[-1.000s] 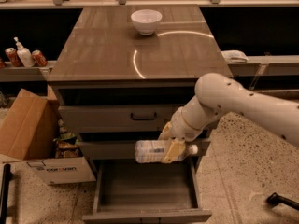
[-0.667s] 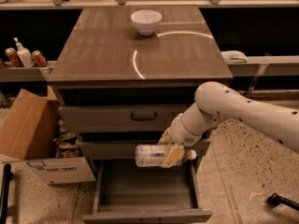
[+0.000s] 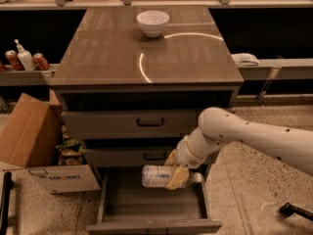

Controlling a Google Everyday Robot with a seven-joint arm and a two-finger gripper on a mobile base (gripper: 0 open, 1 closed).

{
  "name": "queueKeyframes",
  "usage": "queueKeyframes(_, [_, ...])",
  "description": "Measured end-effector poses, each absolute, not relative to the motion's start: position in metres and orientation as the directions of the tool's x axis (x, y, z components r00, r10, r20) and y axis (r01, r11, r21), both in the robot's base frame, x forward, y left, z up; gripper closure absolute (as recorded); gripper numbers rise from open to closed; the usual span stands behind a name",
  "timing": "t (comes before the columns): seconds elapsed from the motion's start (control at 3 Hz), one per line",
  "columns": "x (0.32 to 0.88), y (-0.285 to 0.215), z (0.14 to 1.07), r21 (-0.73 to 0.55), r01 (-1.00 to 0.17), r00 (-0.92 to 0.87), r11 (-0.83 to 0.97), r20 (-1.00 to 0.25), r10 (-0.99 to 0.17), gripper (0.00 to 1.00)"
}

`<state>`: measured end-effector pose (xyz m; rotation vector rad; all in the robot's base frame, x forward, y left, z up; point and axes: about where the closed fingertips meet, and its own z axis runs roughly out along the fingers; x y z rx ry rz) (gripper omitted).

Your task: Place blue plastic bottle into bottom drawer

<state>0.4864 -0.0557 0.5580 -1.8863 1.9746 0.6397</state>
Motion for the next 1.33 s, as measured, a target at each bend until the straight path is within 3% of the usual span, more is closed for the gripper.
queueKeyframes(0.67, [0.479,-0.061,0.477,0.154,-0.983,-0.164,0.099,-0.499,-0.851,1.0])
queueKeyframes(1.33, [0.493,-0.062,0.406,0.1,-0.988,-0.155,0.121,-0.505,-0.849,1.0])
